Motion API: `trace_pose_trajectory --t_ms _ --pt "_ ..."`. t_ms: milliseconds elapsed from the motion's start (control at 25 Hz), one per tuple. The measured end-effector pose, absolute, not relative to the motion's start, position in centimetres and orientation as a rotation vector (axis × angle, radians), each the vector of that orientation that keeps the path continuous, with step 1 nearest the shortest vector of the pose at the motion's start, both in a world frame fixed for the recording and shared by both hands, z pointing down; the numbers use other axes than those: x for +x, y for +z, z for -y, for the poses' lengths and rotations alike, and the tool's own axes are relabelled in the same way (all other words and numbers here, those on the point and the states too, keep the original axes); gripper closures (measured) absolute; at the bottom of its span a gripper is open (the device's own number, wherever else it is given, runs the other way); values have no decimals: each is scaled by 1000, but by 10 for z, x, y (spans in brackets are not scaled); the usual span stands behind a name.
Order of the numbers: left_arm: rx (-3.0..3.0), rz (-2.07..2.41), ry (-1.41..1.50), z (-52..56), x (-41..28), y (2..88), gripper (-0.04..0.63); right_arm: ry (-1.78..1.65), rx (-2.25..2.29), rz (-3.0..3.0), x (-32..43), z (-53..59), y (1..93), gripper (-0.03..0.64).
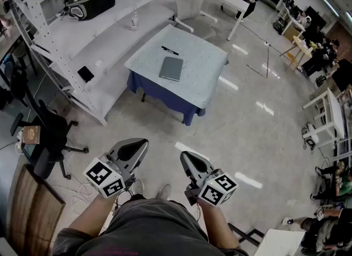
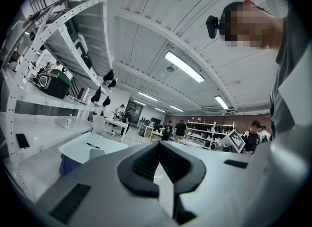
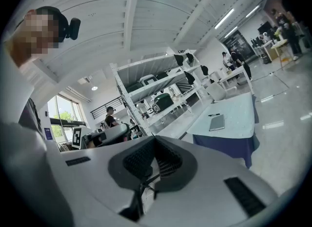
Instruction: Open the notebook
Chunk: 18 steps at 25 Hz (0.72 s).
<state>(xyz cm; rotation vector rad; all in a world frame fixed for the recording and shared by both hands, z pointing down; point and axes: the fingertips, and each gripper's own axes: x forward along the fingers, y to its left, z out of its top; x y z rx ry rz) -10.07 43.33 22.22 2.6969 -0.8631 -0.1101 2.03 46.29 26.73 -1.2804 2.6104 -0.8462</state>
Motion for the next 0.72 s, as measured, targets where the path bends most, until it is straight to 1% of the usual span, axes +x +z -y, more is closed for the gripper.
trace_pose_trajectory --t_ms 720 --pt "2707 858 -84 -424 -94 227 595 -857 -1266 -2601 23 -451 271 614"
